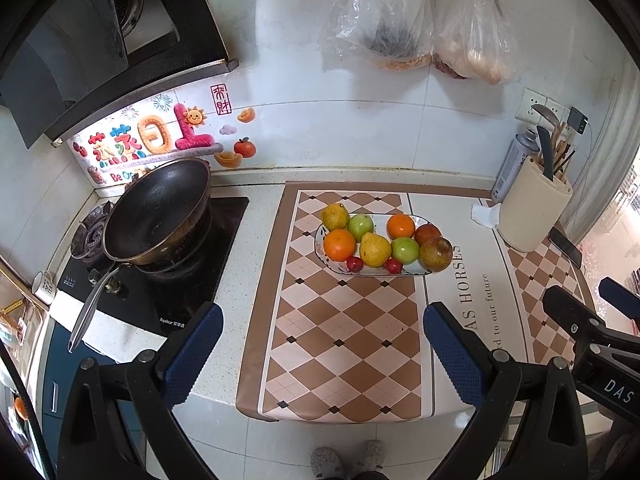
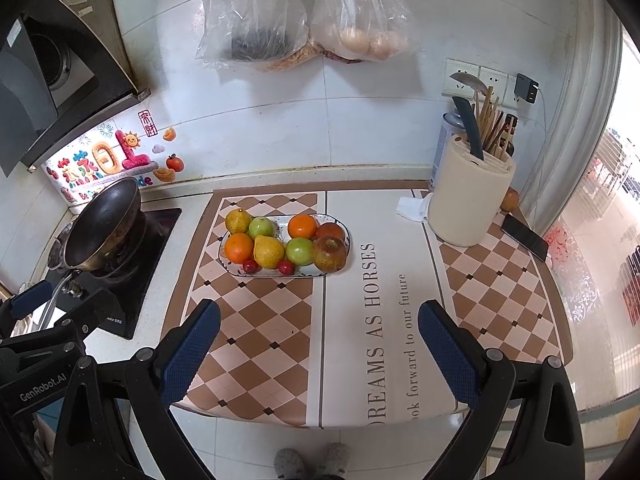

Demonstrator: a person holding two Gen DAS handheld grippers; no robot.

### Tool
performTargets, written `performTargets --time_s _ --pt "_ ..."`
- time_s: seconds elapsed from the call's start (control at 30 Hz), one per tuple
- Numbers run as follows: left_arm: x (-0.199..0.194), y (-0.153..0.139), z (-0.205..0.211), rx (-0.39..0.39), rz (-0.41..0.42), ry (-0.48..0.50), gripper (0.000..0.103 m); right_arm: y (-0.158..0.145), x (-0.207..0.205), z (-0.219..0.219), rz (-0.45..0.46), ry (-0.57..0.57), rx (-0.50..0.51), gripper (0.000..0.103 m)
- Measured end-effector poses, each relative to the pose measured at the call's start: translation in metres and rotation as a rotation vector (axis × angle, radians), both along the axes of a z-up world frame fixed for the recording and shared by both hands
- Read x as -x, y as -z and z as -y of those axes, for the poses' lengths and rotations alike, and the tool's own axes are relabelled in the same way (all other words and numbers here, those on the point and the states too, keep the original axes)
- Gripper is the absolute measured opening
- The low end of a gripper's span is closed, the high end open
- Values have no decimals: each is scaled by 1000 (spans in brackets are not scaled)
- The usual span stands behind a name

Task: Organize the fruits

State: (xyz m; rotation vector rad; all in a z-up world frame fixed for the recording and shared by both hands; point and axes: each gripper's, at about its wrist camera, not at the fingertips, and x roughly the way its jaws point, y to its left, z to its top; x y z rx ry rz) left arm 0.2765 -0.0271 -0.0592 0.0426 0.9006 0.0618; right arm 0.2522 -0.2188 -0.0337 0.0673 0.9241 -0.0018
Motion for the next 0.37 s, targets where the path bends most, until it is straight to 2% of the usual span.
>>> performTargets --time_s 0.37 --pt "4 -8 2 4 25 9 103 -2 3 1 -1 4 -4 101"
